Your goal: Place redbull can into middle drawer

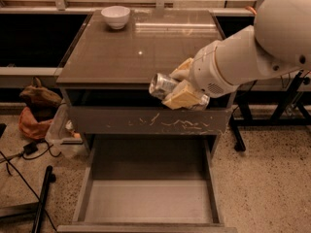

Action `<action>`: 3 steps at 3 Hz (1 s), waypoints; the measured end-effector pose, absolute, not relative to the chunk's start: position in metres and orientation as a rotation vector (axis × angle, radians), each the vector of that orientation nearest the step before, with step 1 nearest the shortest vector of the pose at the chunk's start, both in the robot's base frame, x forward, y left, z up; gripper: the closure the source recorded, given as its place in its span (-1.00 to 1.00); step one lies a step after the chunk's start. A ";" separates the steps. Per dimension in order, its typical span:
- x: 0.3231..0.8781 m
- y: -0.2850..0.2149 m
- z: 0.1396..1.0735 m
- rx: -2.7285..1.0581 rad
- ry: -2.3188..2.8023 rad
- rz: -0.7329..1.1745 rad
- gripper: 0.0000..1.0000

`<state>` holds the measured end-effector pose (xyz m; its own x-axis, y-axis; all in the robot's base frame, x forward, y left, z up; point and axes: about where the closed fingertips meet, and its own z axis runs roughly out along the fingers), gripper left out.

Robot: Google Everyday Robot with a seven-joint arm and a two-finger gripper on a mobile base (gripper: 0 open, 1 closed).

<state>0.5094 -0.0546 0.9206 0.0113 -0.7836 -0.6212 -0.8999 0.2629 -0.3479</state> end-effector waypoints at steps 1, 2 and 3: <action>0.509 -0.055 0.921 -1.539 1.786 0.196 1.00; 0.510 -0.053 0.917 -1.532 1.777 0.204 1.00; 0.522 -0.056 0.866 -1.557 1.765 0.167 1.00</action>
Offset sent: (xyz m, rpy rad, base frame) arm 0.0036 0.0009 -0.0121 0.0339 -0.0036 0.0009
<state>0.5219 -0.0561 0.8656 0.0352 -0.7940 -0.6069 -0.8936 0.2470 -0.3748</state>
